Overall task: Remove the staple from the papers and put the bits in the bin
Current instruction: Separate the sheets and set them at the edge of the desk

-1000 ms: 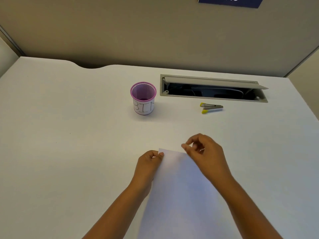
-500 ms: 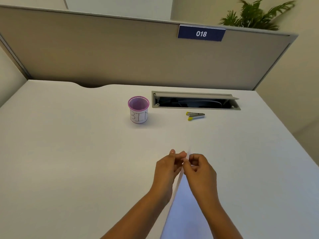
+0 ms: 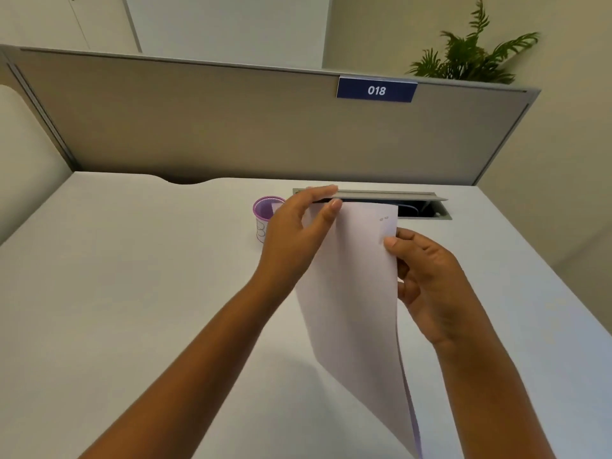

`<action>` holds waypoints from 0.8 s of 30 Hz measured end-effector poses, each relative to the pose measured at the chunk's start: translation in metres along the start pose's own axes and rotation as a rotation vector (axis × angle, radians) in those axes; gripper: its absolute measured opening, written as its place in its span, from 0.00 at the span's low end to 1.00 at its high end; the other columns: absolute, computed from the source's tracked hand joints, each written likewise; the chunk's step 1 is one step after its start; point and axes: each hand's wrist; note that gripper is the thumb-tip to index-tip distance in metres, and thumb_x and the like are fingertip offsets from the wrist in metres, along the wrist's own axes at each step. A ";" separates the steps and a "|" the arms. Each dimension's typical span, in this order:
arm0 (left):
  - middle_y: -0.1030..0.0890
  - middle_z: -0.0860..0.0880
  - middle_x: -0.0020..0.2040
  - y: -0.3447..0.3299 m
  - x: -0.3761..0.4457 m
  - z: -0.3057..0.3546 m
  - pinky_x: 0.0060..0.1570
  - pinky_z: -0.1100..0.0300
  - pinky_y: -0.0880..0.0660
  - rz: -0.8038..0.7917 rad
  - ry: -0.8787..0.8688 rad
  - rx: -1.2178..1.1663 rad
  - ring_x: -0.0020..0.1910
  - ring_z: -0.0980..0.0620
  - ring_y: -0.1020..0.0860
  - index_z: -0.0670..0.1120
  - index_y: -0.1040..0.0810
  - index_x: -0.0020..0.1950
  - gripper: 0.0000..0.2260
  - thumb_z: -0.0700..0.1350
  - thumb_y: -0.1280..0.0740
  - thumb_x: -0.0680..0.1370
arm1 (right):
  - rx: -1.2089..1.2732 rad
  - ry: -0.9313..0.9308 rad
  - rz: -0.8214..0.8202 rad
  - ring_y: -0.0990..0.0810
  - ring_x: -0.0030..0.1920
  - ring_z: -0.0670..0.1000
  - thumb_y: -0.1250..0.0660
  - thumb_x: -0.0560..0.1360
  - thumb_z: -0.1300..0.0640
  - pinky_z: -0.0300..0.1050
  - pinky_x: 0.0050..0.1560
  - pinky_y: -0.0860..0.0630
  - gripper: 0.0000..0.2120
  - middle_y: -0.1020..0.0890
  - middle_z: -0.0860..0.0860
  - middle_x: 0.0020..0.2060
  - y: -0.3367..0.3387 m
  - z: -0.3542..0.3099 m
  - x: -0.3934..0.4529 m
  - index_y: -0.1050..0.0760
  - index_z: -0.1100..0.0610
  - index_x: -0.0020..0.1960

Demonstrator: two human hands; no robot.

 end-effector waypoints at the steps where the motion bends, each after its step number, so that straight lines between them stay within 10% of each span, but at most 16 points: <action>1: 0.22 0.56 0.53 0.005 0.003 0.007 0.47 0.81 0.33 -0.012 -0.037 0.043 0.53 0.61 0.25 0.47 0.21 0.57 0.11 0.48 0.36 0.77 | 0.023 -0.002 -0.013 0.18 0.39 0.50 0.40 0.76 0.57 0.39 0.35 0.19 0.06 0.18 0.49 0.42 -0.001 -0.002 0.000 0.25 0.52 0.49; 10: 0.29 0.59 0.27 0.019 0.008 0.027 0.25 0.75 0.36 -0.172 -0.030 0.356 0.28 0.58 0.29 0.53 0.28 0.30 0.14 0.56 0.32 0.71 | 0.069 -0.068 -0.038 0.19 0.40 0.50 0.43 0.78 0.53 0.39 0.36 0.19 0.08 0.19 0.52 0.43 -0.016 0.005 0.007 0.26 0.50 0.48; 24: 0.23 0.50 0.43 0.011 -0.004 -0.022 0.32 0.75 0.33 -0.200 0.207 0.374 0.37 0.56 0.27 0.42 0.20 0.51 0.14 0.52 0.33 0.74 | 0.012 -0.211 0.073 0.19 0.50 0.56 0.35 0.74 0.47 0.52 0.53 0.21 0.07 0.18 0.53 0.49 -0.033 0.048 0.022 0.23 0.50 0.48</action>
Point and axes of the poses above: each hand's wrist, its own x-axis towards the middle knuckle, its own y-axis out of the back of the hand, z = x × y
